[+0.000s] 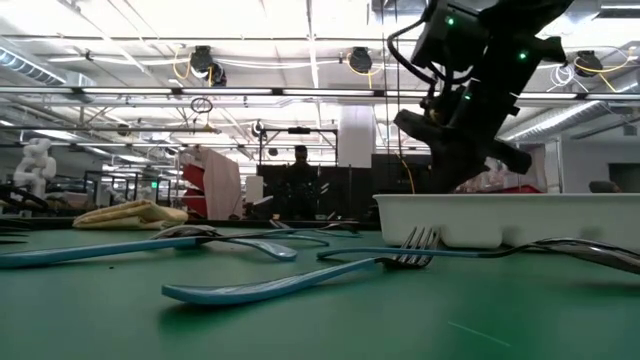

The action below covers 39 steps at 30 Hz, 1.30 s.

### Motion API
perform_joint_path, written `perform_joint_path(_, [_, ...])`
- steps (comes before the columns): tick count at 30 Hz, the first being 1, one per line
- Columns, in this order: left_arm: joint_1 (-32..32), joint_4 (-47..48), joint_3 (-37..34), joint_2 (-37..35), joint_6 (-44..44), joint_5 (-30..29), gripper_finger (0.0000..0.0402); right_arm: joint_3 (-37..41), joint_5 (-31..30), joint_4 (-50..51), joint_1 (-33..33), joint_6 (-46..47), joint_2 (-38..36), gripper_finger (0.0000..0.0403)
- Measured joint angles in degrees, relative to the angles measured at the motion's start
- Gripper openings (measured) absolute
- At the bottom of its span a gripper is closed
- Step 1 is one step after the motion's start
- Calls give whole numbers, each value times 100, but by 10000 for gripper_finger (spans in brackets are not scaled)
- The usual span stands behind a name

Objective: Sort silverware
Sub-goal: Put the blue table knife into the white cutlery tray

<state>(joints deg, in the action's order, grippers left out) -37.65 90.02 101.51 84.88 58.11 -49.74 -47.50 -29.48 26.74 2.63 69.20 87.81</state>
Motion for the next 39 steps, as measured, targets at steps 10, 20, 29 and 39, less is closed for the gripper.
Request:
perform_joint_path(10, [-385,0,0,0,142,3,187,-444,1665,-1229,421,-1950,-245,4])
perform_joint_path(20, [-1155,-2,0,0,413,66,187,-3888,2933,402,1068,-5959,1631,57])
perform_joint_path(29, [-1617,0,0,0,612,237,187,-6974,2973,2258,1219,-7893,3833,197])
perform_joint_path(39, [-1963,-1,0,0,807,319,187,-7939,2984,2431,1211,-8947,5017,180])
